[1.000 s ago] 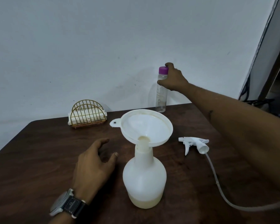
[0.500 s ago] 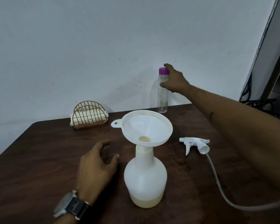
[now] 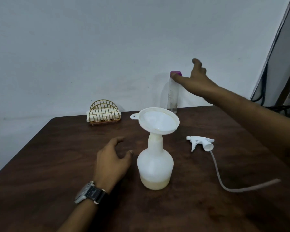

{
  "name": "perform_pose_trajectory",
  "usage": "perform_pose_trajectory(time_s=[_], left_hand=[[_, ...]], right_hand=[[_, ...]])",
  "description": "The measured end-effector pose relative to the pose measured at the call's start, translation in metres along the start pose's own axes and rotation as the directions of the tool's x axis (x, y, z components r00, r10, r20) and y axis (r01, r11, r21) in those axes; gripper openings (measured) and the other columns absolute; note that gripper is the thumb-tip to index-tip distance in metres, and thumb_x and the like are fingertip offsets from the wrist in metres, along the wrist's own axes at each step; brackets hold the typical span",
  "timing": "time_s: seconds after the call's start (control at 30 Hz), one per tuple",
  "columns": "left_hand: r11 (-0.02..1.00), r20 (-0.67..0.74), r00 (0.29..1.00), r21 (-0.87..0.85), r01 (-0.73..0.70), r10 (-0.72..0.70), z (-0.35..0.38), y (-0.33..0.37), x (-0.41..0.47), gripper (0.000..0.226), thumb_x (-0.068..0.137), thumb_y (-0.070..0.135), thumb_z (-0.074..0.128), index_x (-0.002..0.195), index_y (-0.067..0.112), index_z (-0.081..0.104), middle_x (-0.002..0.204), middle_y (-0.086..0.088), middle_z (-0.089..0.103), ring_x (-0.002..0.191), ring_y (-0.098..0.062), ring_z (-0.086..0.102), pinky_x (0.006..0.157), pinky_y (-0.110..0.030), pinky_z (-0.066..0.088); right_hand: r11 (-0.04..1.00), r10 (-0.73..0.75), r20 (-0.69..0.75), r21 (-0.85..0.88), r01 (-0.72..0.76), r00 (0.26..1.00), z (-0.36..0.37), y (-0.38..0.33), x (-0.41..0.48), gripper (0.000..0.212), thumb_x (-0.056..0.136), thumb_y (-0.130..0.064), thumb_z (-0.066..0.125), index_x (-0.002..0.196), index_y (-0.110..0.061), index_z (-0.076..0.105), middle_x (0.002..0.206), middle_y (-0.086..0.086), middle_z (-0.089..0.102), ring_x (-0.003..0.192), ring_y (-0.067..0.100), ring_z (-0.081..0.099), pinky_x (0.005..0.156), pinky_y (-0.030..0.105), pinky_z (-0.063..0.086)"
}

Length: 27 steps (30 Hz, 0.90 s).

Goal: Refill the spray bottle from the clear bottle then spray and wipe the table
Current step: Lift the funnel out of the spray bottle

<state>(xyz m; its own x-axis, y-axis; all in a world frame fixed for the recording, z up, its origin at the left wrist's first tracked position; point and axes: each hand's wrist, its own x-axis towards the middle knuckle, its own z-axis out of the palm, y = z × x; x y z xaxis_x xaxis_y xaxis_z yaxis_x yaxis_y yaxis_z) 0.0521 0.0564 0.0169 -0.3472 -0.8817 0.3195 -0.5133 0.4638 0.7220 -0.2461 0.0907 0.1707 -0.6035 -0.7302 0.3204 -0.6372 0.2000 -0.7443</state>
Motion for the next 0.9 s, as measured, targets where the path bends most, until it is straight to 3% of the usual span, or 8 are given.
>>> perform_pose_trajectory(time_s=[0.07, 0.13, 0.23, 0.3, 0.43, 0.53, 0.73, 0.9], left_hand=[[0.998, -0.023, 1.000, -0.053, -0.017, 0.016, -0.004, 0.007, -0.008, 0.049, 0.087, 0.028, 0.075, 0.134, 0.027, 0.060, 0.135, 0.008, 0.063, 0.102, 0.000, 0.064, 0.094, -0.025, 0.048], [0.991, -0.033, 0.999, -0.129, -0.032, 0.028, -0.007, 0.016, -0.019, 0.046, 0.090, 0.021, 0.070, 0.135, 0.026, 0.059, 0.137, 0.008, 0.062, 0.122, -0.009, 0.059, 0.100, -0.027, 0.048], [0.975, -0.071, 0.995, -0.208, -0.078, 0.065, -0.012, 0.029, -0.038, 0.034, 0.101, 0.016, 0.053, 0.133, 0.024, 0.060, 0.133, 0.009, 0.064, 0.121, -0.008, 0.059, 0.101, -0.028, 0.047], [0.961, -0.075, 0.996, -0.268, -0.073, 0.055, -0.015, 0.039, -0.052, 0.031, 0.105, 0.028, 0.046, 0.133, 0.027, 0.059, 0.131, 0.011, 0.064, 0.120, -0.008, 0.058, 0.100, -0.031, 0.046], [0.945, 0.042, 0.997, -0.323, -0.053, 0.070, -0.011, 0.053, -0.075, 0.049, 0.099, 0.051, 0.051, 0.142, 0.028, 0.050, 0.136, 0.012, 0.059, 0.119, -0.002, 0.054, 0.097, -0.024, 0.043], [0.957, 0.086, 0.993, -0.283, -0.056, 0.084, -0.004, 0.053, -0.084, 0.068, 0.087, 0.063, 0.063, 0.144, 0.031, 0.044, 0.143, 0.013, 0.055, 0.126, -0.007, 0.056, 0.105, -0.036, 0.049], [0.983, 0.043, 0.992, -0.148, -0.109, 0.117, 0.005, 0.058, -0.088, 0.092, 0.068, 0.052, 0.086, 0.143, 0.026, 0.041, 0.140, 0.010, 0.055, 0.118, -0.009, 0.053, 0.088, -0.021, 0.043], [0.987, 0.025, 0.994, -0.129, -0.101, 0.105, 0.010, 0.053, -0.081, 0.091, 0.063, 0.051, 0.089, 0.138, 0.025, 0.044, 0.138, 0.007, 0.056, 0.122, -0.015, 0.055, 0.092, -0.029, 0.050]], right_hand=[[0.985, -0.062, 0.127, 0.166, 0.040, 0.990, -0.020, -0.019, -0.038, 0.100, 0.088, -0.065, 0.068, 0.162, -0.028, 0.013, 0.146, -0.003, 0.048, 0.139, 0.018, 0.046, 0.116, 0.043, 0.040], [0.971, -0.134, 0.276, 0.228, 0.071, 0.952, -0.035, -0.034, -0.075, 0.096, 0.082, -0.065, 0.075, 0.158, -0.029, 0.029, 0.141, -0.007, 0.058, 0.130, 0.008, 0.056, 0.109, 0.045, 0.050], [0.976, -0.211, 0.433, 0.148, 0.162, 0.876, -0.045, -0.049, -0.123, 0.107, 0.062, -0.074, 0.079, 0.154, -0.037, 0.038, 0.140, -0.010, 0.059, 0.123, 0.003, 0.062, 0.099, 0.034, 0.055], [0.969, -0.237, 0.477, 0.051, 0.243, 0.846, -0.043, -0.055, -0.145, 0.108, 0.064, -0.075, 0.081, 0.155, -0.039, 0.036, 0.141, -0.014, 0.055, 0.125, 0.005, 0.059, 0.098, 0.026, 0.050], [0.943, -0.258, 0.469, -0.067, 0.325, 0.845, -0.039, -0.061, -0.164, 0.095, 0.075, -0.060, 0.082, 0.155, -0.037, 0.035, 0.142, -0.012, 0.052, 0.124, 0.008, 0.056, 0.100, 0.025, 0.048], [0.941, -0.237, 0.461, -0.108, 0.319, 0.855, -0.038, -0.062, -0.166, 0.087, 0.075, -0.059, 0.085, 0.148, -0.039, 0.044, 0.137, -0.011, 0.056, 0.116, 0.006, 0.061, 0.103, 0.034, 0.053], [0.938, -0.242, 0.409, -0.131, 0.319, 0.880, -0.029, -0.064, -0.175, 0.083, 0.074, -0.059, 0.084, 0.145, -0.038, 0.047, 0.141, -0.010, 0.055, 0.119, 0.009, 0.062, 0.107, 0.038, 0.051], [0.936, -0.281, 0.336, -0.112, 0.334, 0.899, -0.012, -0.060, -0.179, 0.074, 0.075, -0.059, 0.083, 0.137, -0.034, 0.052, 0.138, -0.011, 0.059, 0.124, 0.009, 0.057, 0.103, 0.034, 0.051]])
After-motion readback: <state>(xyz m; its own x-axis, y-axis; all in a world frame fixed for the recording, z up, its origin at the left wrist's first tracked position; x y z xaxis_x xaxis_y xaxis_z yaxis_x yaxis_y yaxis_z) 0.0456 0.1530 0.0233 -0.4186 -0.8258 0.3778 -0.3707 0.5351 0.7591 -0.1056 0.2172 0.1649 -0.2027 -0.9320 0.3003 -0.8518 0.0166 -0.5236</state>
